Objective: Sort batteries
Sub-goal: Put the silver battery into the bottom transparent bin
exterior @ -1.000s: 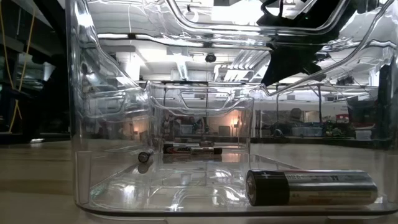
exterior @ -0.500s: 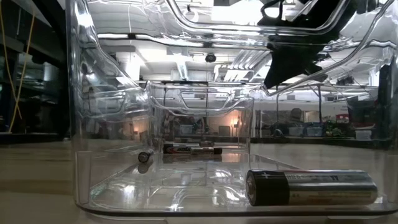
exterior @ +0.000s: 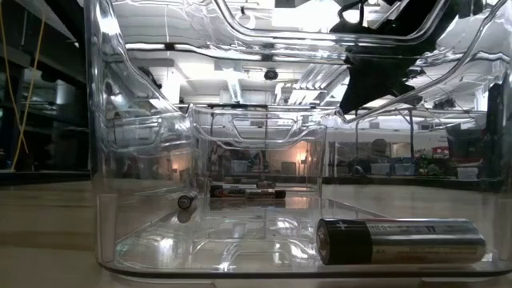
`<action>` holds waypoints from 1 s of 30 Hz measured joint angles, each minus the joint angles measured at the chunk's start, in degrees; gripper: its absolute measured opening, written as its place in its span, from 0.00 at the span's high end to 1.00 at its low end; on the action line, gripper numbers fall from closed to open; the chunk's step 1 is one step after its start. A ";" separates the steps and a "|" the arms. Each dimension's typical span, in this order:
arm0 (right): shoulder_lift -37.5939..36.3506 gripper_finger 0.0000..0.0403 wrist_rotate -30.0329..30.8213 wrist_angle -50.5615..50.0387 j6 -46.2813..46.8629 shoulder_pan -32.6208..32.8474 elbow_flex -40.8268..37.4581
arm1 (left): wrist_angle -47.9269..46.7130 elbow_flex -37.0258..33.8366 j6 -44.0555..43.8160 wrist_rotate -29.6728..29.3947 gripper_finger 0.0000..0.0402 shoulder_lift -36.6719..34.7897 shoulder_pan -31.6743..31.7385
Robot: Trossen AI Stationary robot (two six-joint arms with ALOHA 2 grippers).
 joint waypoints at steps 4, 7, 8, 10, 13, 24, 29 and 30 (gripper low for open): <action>0.00 1.00 0.06 0.00 1.36 -0.02 0.00 | -0.11 2.27 8.74 1.32 1.00 -3.76 -1.97; 0.00 1.00 0.19 0.02 1.50 -0.02 0.00 | 1.37 4.49 11.50 -0.61 1.00 -6.14 -2.77; 0.00 1.00 0.25 0.02 1.58 -0.02 0.00 | 2.58 5.48 12.33 -0.48 1.00 -6.39 -2.55; 0.00 1.00 0.40 0.02 2.49 -0.02 0.00 | 3.91 7.01 13.80 1.97 1.00 -5.88 -1.54; 0.00 1.00 0.67 0.02 2.82 -0.02 0.00 | 5.46 9.74 12.90 4.02 0.97 -2.52 -0.34; 0.00 1.00 0.81 0.03 7.54 -0.02 0.00 | 1.64 21.37 8.18 7.30 0.71 18.75 1.15; 0.00 1.00 1.01 0.04 11.08 -0.02 0.00 | 3.06 24.45 -6.25 7.01 0.62 23.55 1.50; 0.00 1.00 1.01 0.04 11.84 -0.02 0.00 | 4.25 24.84 -7.85 6.99 0.61 24.09 1.50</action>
